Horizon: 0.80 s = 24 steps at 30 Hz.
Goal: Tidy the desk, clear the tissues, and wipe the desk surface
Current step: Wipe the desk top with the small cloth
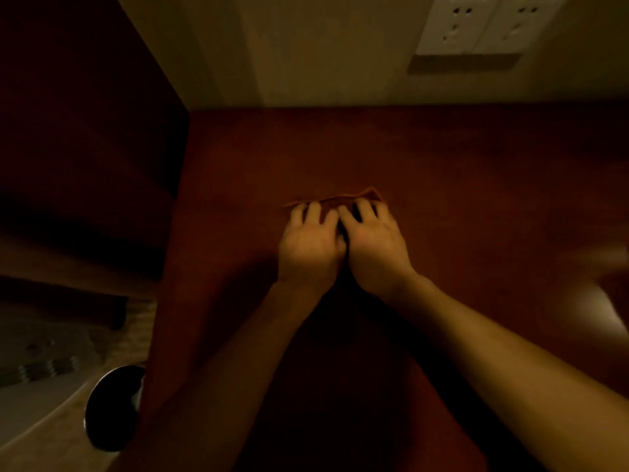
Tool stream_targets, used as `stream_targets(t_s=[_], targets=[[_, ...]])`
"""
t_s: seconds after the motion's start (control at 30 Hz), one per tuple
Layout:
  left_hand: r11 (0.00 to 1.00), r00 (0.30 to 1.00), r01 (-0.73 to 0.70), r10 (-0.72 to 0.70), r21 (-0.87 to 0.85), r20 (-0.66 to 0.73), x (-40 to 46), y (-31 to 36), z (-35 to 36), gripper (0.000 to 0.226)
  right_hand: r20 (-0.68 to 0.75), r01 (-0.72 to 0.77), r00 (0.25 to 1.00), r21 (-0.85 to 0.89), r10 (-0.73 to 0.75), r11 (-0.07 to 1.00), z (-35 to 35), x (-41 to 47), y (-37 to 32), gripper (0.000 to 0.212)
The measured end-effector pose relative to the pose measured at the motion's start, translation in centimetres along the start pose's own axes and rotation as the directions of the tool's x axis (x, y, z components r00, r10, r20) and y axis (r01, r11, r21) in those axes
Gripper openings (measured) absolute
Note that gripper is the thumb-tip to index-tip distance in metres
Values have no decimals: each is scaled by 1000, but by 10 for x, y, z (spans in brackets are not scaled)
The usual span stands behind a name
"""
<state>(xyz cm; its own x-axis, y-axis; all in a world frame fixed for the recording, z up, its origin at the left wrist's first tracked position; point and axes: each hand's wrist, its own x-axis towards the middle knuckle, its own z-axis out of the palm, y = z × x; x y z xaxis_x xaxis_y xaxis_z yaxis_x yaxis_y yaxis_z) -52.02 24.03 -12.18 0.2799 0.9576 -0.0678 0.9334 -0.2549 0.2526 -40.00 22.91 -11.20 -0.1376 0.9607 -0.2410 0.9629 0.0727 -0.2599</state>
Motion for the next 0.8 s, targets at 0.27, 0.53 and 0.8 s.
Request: stream_targets(t_s=[0.27,0.53,0.8], targets=[[1000,996,-22,23,-17,91,-202,68,23,42,54,-95,994,-9,96,995,50,-214,-17,60],[1000,985,-19,16,11,169,-284,122,28,34,54,-218,975,72,214,973,72,-307,-4,50],[997,969,-35,17,72,248,-210,127,44,55,100,-258,964,106,248,960,47,-243,25,52]])
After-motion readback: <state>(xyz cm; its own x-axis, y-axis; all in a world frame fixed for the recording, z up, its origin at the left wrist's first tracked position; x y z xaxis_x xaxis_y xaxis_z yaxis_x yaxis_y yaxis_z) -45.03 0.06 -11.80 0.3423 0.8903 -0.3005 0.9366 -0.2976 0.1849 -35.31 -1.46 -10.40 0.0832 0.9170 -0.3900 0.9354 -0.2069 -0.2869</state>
